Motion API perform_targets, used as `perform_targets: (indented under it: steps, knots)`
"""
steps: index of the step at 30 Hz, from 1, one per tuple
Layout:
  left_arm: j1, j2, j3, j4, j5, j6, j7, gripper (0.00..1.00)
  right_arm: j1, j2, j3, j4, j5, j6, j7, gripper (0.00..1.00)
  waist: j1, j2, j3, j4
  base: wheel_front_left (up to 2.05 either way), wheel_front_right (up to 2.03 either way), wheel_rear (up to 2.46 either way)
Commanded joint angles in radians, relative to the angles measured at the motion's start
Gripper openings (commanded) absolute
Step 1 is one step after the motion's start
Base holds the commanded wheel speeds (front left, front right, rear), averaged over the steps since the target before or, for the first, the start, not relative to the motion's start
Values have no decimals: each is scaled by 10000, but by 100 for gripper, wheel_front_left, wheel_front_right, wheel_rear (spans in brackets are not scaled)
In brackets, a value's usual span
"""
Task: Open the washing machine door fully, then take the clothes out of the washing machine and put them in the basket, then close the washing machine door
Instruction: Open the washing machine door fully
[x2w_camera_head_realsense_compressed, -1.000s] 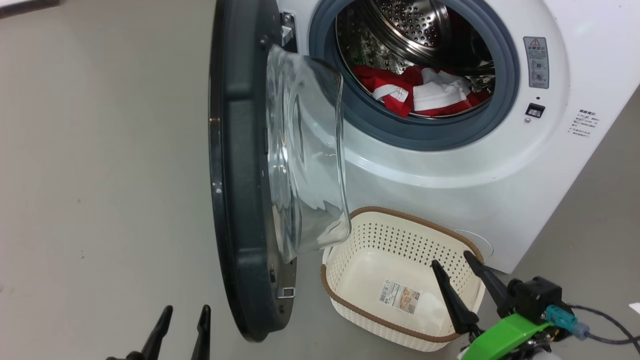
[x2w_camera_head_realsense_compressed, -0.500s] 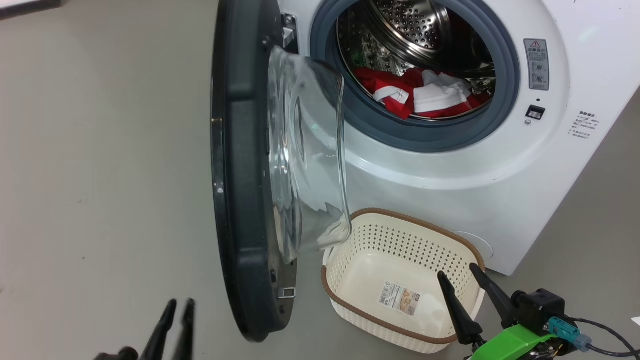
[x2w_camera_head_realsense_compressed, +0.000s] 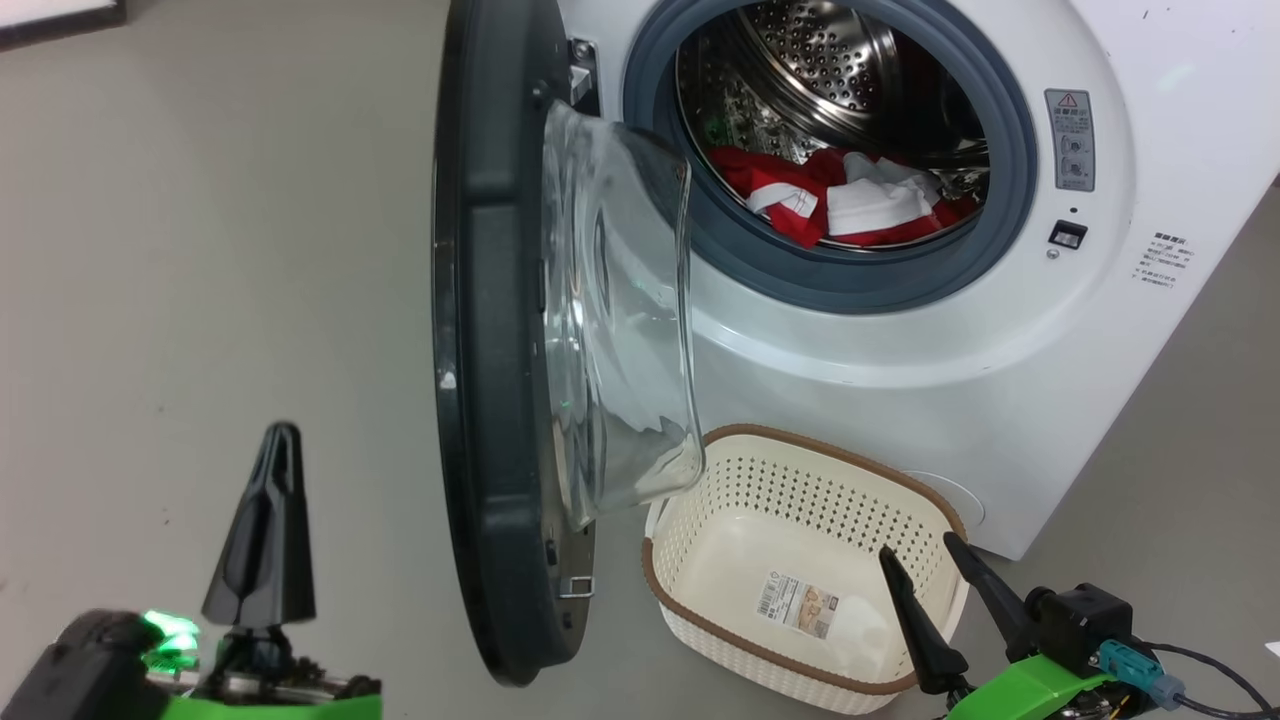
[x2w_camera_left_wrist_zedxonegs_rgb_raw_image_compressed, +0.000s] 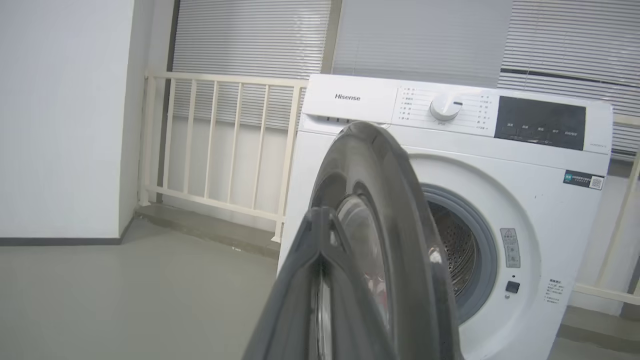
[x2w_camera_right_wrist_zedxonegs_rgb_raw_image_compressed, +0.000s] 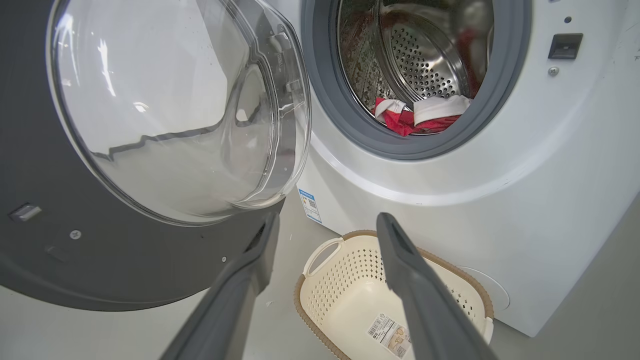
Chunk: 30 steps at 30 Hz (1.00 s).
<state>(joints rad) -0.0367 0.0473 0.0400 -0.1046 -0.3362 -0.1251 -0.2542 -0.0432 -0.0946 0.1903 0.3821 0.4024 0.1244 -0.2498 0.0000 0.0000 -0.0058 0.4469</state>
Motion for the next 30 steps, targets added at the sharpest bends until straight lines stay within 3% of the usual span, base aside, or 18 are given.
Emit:
perform_targets:
  steps: [1,7,13,21,25,30]
  knots:
    - [-432,60,154,-626,-65,-56,-76,0,-78,-66,155,-264,-169,63,-120,100,0,0,11,-13,0,0,0]
    - [-249,38,-1179,-1941,-135,-56,-76,0,-99,-110,134,-279,-236,63,-120,100,0,0,52,-82,0,0,0]
    - [165,33,-2765,-2007,-323,-56,-76,0,-154,-101,156,-252,-290,63,-120,100,0,0,95,-171,0,0,0]
    - [256,92,-4020,1,-736,-56,-51,0,-252,-108,192,-249,-237,63,-120,100,0,0,234,-192,0,0,0]
    - [-15,127,-4053,1457,-1087,-56,-63,0,-319,-114,229,-242,-254,63,-120,100,0,0,285,-214,0,0,0]
    - [-299,101,-3660,2218,-1347,-56,-72,0,-339,-125,237,-242,-264,63,-120,100,0,0,324,-218,0,0,0]
